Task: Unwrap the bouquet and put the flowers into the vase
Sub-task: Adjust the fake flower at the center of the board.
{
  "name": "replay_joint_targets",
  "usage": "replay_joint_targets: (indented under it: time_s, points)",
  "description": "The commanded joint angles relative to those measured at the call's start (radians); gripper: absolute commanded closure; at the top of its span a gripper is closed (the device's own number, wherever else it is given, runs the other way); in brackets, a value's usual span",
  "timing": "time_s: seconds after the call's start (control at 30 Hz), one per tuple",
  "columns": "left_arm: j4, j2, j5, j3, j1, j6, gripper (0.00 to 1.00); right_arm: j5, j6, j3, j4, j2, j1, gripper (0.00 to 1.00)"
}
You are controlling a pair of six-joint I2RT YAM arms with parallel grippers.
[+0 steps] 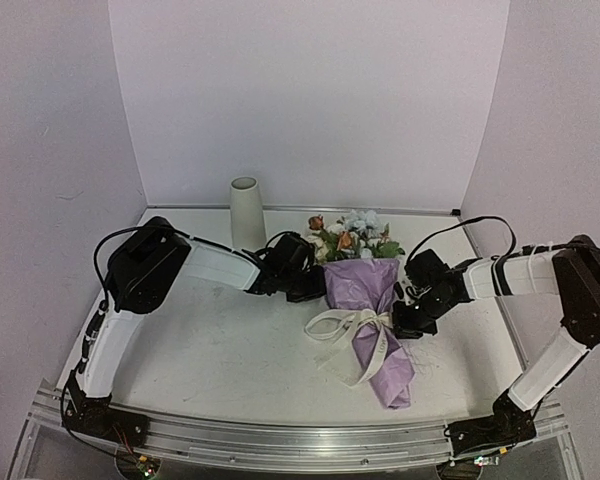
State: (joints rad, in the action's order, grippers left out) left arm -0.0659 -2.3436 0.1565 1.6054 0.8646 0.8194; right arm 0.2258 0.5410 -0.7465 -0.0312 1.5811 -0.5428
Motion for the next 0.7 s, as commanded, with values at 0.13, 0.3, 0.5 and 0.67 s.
replay_joint_targets:
  time_s: [0.13,0.3,0.5,0.67]
  points:
    - [0.033,0.000,-0.032,0.079,0.006,-0.060,1.00,0.066,0.057,0.024,0.052,-0.052,-0.057,1.00]
    - [0.060,0.092,-0.091,0.004,-0.002,-0.114,0.94,-0.060,0.006,0.027,0.050,-0.095,-0.055,0.97]
    - [0.129,0.225,-0.125,-0.103,-0.003,-0.161,0.82,-0.154,-0.042,0.039,0.057,-0.168,-0.056,0.84]
    - [0.185,0.363,-0.147,-0.214,-0.001,-0.218,0.69,-0.211,-0.135,-0.008,0.023,-0.233,-0.056,0.73]
